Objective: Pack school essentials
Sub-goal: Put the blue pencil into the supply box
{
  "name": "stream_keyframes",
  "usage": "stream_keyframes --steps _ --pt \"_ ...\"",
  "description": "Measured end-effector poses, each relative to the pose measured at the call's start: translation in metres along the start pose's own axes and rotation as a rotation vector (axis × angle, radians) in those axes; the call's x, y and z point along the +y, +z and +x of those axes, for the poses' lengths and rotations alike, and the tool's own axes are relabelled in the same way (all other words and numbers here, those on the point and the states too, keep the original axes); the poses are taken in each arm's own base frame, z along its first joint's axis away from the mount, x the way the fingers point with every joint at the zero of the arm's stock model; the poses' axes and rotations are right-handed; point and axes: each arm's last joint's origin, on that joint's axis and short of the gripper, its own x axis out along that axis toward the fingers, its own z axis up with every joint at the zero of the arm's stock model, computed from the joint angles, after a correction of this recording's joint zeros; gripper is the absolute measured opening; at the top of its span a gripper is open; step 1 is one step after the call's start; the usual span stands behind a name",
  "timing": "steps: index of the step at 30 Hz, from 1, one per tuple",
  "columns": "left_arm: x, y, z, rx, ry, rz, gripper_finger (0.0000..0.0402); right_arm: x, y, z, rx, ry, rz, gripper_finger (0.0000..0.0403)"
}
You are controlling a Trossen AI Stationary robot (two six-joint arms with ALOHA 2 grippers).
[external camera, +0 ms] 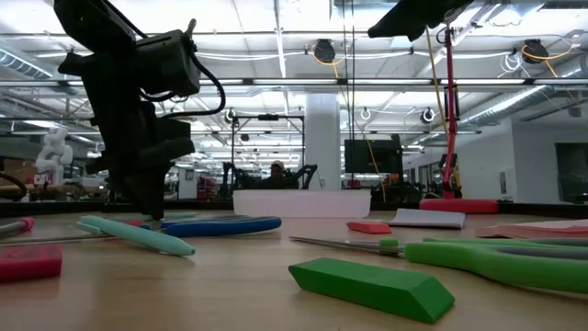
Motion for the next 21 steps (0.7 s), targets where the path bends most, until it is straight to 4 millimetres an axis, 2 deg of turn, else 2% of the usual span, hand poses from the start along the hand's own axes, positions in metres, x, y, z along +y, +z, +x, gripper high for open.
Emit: stream_keyframes --steps 9,21 --pt "-0.0002 -0.0005 0.0 0.015 -0.01 0.011 0.0031 0.0001 0.0 0.0 0.0 0.003 0.0 0.0" --pt "0.0002 -0.0004 -0.0019 0.018 -0.019 0.04 0.0027 0.0001 -0.0001 0.0 0.001 0.004 -0.007 0.0"
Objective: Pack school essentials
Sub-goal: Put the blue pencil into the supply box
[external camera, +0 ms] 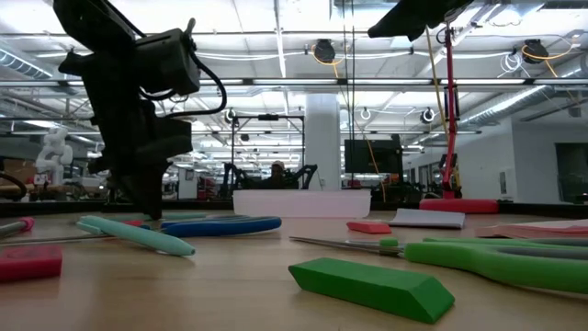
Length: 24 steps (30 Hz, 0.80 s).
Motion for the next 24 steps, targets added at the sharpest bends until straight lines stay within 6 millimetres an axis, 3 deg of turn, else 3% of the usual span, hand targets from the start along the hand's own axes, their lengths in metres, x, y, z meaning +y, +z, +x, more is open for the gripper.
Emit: stream_keyframes --steps 10,24 --pt "0.004 -0.001 -0.011 0.012 -0.025 0.009 0.0025 0.0 0.0 0.0 0.0 0.0 -0.008 0.0" --pt "0.008 0.005 -0.042 -0.083 -0.134 0.044 0.0024 0.0 -0.001 0.0 0.005 0.001 -0.008 0.0"
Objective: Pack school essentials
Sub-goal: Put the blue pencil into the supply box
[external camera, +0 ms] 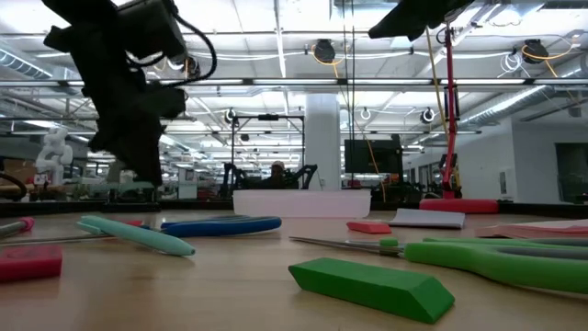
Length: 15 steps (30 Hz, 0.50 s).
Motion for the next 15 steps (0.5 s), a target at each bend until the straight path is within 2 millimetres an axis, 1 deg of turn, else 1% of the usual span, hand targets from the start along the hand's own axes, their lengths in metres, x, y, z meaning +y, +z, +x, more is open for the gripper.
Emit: stream_keyframes --steps 3,7,11,15 --pt "-0.003 0.006 -0.013 -0.036 -0.046 0.033 0.0024 0.0 0.0 0.0 0.0 0.0 0.0 0.0" --pt "-0.011 0.02 -0.035 -0.114 -0.116 0.096 0.0024 0.0 0.0 0.0 0.0 0.0 0.0 0.0" --pt "-0.022 0.036 -0.053 -0.175 -0.157 0.179 0.0024 0.0 0.0 0.0 0.0 0.0 0.0 0.0" --pt "-0.034 0.05 -0.064 -0.22 -0.179 0.253 0.0024 0.0 0.0 0.0 0.001 0.0 0.0 0.0"
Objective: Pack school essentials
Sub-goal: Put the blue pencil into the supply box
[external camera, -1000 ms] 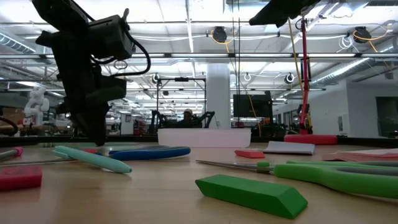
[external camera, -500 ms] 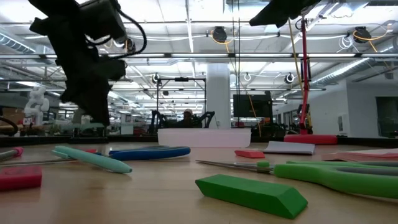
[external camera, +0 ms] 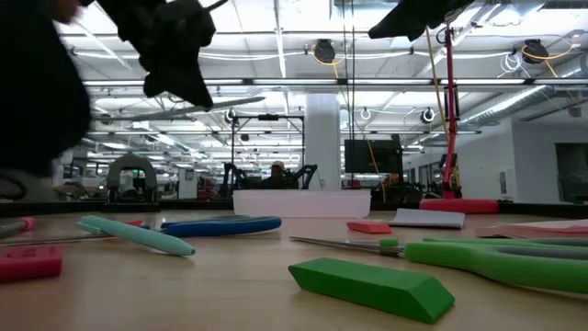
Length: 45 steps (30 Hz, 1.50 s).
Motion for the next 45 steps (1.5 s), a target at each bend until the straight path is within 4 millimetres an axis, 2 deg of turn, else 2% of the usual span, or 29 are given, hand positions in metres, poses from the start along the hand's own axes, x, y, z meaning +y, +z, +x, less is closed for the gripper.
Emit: stream_keyframes --steps 11,17,21,26,33,40,45 --pt "-0.019 0.037 -0.004 -0.065 -0.025 0.196 0.0024 0.0 -0.002 0.0 0.017 0.004 0.001 0.0" --pt "-0.019 0.051 0.003 -0.086 -0.003 0.295 0.0024 0.001 -0.006 0.0 0.067 0.012 0.001 0.0" --pt "-0.014 0.059 0.014 -0.108 0.02 0.361 0.0024 0.001 -0.008 -0.001 0.086 0.015 -0.001 0.0" --pt "-0.006 0.065 0.034 -0.111 0.043 0.439 0.0024 0.001 -0.009 -0.002 0.088 0.015 -0.002 0.0" --pt "0.002 0.079 0.075 -0.186 0.033 0.497 0.0024 0.0 -0.007 -0.008 0.071 0.013 -0.002 0.0" --pt "0.01 0.075 0.122 -0.181 0.042 0.541 0.0024 0.0 -0.006 -0.01 0.057 0.011 -0.015 0.0" --pt "0.019 0.071 0.142 -0.152 0.061 0.539 0.0024 0.0 -0.006 -0.011 0.058 0.011 -0.026 0.0"
